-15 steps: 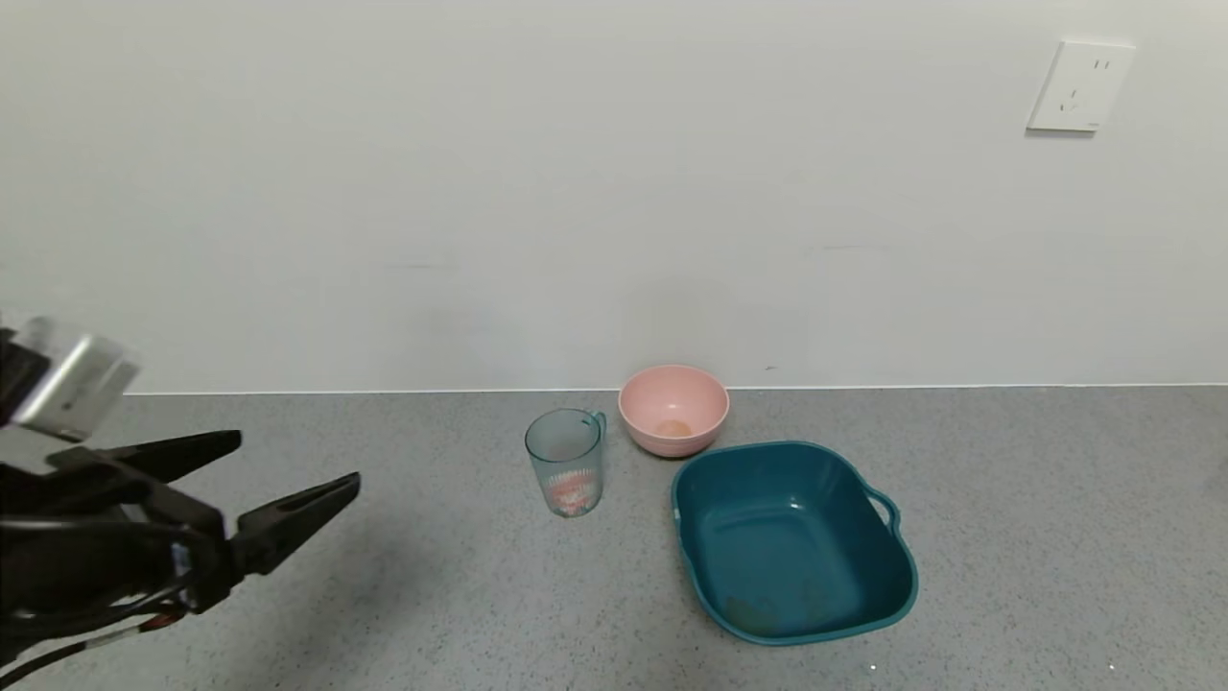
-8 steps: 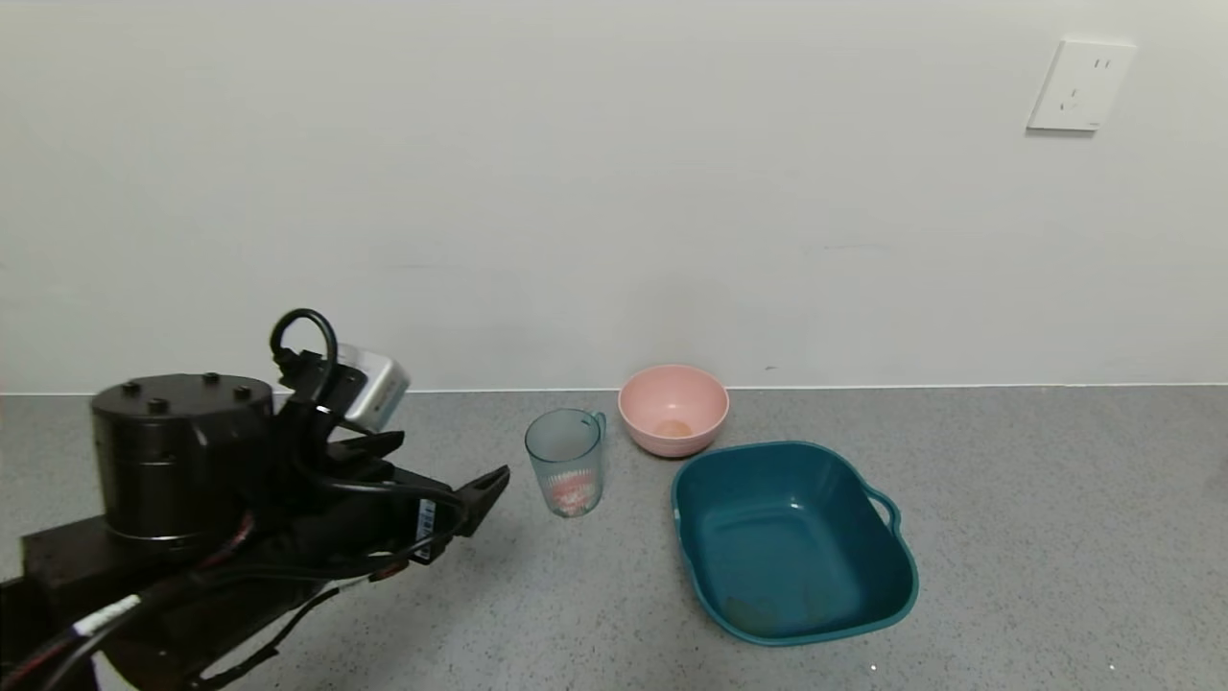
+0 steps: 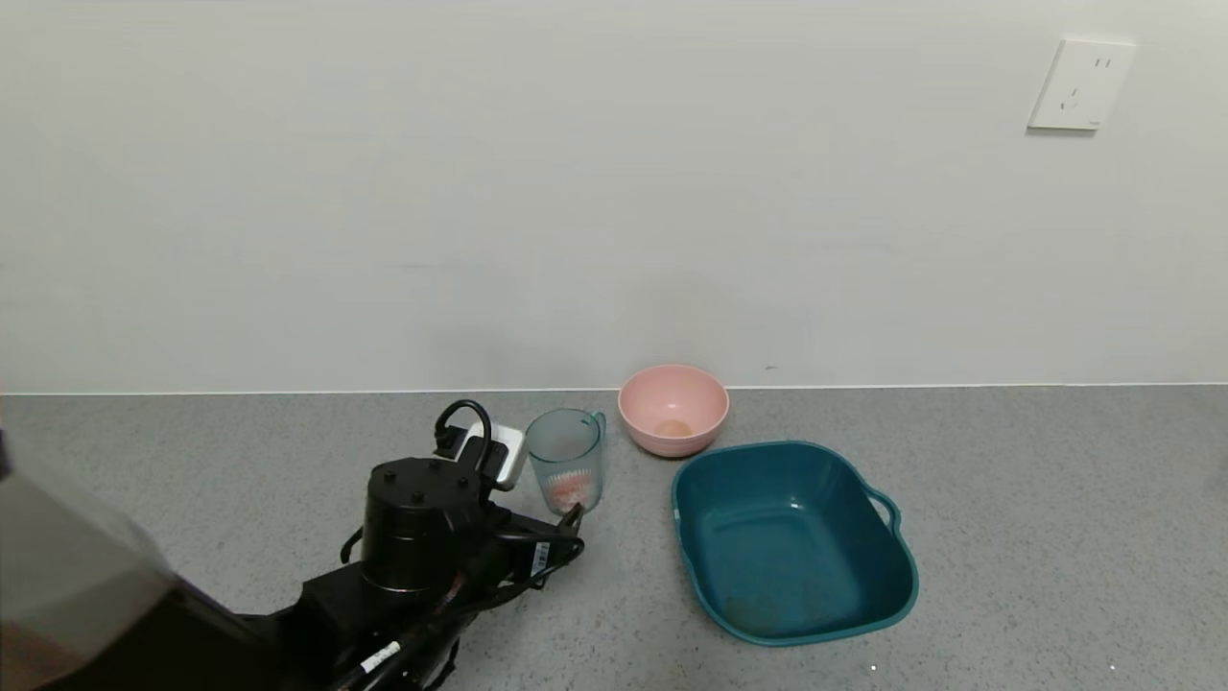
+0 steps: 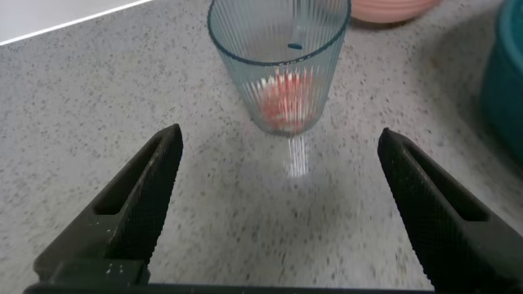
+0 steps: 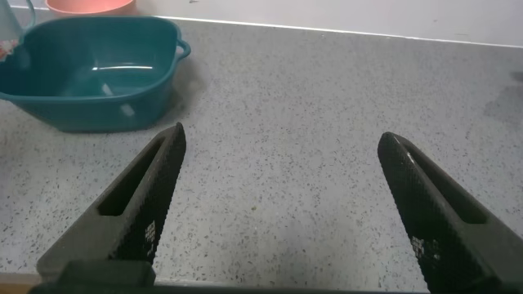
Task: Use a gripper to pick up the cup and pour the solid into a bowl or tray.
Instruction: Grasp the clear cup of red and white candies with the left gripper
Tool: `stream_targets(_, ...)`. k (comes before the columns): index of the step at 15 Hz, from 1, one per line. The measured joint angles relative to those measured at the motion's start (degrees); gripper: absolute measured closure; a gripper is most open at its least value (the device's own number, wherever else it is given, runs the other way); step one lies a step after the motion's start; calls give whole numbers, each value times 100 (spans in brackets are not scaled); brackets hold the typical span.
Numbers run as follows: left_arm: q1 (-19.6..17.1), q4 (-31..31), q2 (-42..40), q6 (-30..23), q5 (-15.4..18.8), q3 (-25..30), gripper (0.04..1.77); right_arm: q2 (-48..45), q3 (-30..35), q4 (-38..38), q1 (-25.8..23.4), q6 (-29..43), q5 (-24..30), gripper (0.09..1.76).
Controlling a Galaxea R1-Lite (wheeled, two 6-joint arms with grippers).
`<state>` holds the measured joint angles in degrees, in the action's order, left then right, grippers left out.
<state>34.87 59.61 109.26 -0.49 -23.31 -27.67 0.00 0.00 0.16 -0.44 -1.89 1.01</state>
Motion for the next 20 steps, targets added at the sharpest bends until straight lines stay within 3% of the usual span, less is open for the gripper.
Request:
stream_targets(2,99,524,514,22,-171,30,9,-2,0,0,0,0,0,14)
stream_targets(6,177,563,1022,28,-190,-140,9,-2,0,0,0,0,0,14)
stream_targets(10,124,549,1434,49,-235,-667,9,-2,0,2,0,0,-2,14)
stream_targets(20,-538,-499,2094,294,-210,-2466,9,-2,-2,2,0,-1,0,14)
